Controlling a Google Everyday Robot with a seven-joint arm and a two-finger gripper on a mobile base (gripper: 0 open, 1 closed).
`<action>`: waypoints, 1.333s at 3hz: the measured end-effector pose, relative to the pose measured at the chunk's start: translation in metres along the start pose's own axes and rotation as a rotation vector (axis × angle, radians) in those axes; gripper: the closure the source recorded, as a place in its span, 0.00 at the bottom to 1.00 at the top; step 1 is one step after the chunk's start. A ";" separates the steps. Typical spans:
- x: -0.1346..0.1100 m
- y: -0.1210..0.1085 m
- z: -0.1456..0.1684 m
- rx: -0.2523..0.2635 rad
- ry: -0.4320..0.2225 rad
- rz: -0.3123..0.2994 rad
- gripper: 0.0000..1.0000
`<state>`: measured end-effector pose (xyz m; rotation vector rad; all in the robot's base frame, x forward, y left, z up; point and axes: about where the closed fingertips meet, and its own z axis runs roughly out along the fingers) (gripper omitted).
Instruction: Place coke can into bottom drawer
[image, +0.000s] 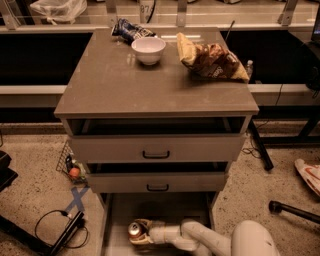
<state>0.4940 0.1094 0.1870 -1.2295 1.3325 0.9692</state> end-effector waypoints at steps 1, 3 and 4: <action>0.000 0.001 0.002 -0.003 -0.002 0.001 0.28; -0.001 0.003 0.005 -0.008 -0.005 0.003 0.00; -0.001 0.003 0.005 -0.008 -0.005 0.003 0.00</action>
Offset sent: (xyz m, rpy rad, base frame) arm -0.0010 0.0019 0.0001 0.0017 0.0011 0.0027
